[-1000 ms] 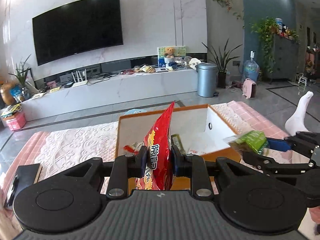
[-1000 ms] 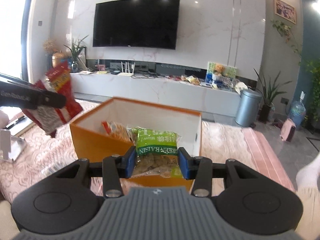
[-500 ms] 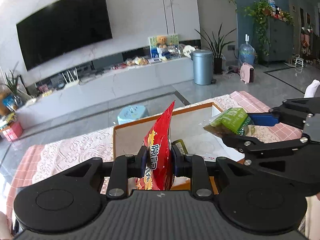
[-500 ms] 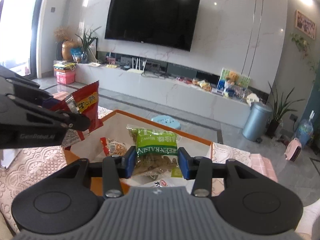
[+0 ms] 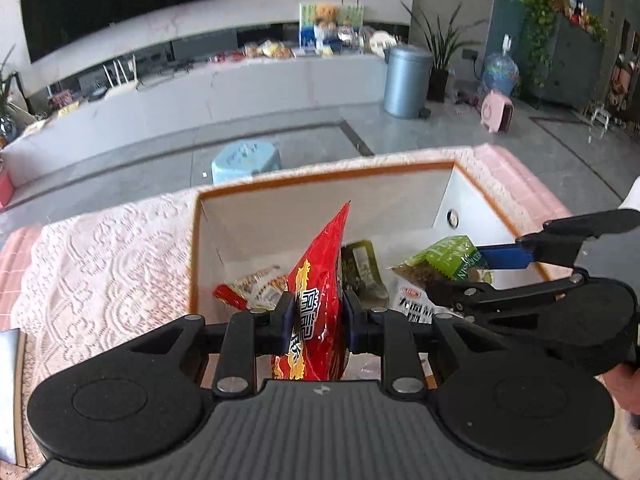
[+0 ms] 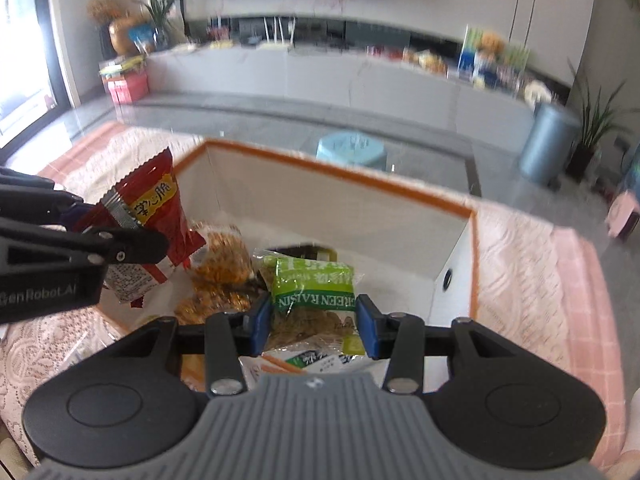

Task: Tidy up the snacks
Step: 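Carry the red bag and green raisin pack over the orange box and lower them, then open both tools to drop the snacks into the box and withdraw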

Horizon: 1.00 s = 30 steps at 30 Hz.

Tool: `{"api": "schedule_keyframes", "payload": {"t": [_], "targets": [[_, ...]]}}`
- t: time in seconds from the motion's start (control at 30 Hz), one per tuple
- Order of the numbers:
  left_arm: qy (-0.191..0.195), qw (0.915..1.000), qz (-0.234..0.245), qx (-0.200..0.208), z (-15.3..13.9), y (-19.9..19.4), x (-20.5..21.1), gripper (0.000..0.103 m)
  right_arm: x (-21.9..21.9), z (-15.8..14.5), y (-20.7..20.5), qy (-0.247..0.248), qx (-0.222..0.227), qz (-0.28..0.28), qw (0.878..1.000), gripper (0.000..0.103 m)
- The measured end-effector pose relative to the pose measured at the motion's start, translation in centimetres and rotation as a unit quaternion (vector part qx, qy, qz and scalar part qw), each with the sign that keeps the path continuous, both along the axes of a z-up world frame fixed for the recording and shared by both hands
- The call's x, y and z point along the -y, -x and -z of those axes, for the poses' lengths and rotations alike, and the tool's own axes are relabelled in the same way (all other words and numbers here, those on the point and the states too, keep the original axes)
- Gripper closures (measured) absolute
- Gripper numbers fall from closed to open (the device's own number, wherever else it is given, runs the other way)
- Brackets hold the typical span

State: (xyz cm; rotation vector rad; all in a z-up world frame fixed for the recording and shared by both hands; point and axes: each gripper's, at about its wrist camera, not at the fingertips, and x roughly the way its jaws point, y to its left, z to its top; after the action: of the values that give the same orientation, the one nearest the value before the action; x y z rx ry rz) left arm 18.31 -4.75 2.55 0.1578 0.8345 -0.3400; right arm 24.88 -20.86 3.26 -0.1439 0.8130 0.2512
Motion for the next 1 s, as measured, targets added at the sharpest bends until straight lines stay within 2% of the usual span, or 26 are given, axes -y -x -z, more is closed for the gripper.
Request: {"api": "schedule_keyframes", "payload": {"t": [0.27, 0.37, 0.6, 0.77, 1.0], "targets": [[-0.024, 0.9982, 0.013, -0.054, 2.8, -1.6, 0.3, 0.075, -0.5, 3.4, -3.0, -0.007, -0.081, 0.001, 0.997, 0.060], [-0.043, 0.9974, 0.017, -0.056, 3.1, -1.7, 0.6, 0.075, -0.6, 4.3, -3.5, 0.001, -0.099, -0.002, 0.995, 0.060], [-0.052, 0.9958, 0.012, -0.075, 3.4, -2.2, 1.0, 0.074, -0.2, 6.0, -5.0, -0.018, -0.147, 0.013, 0.989, 0.060], [-0.061, 0.9952, 0.007, -0.076, 3.1, -2.5, 1.3, 0.069, -0.5, 6.2, -5.2, -0.011, -0.156, 0.014, 0.988, 0.059], [-0.067, 0.9960, 0.007, -0.059, 1.5, -1.7, 1.3, 0.042, -1.0, 5.0, -4.8, 0.000, -0.156, 0.013, 0.988, 0.057]]}}
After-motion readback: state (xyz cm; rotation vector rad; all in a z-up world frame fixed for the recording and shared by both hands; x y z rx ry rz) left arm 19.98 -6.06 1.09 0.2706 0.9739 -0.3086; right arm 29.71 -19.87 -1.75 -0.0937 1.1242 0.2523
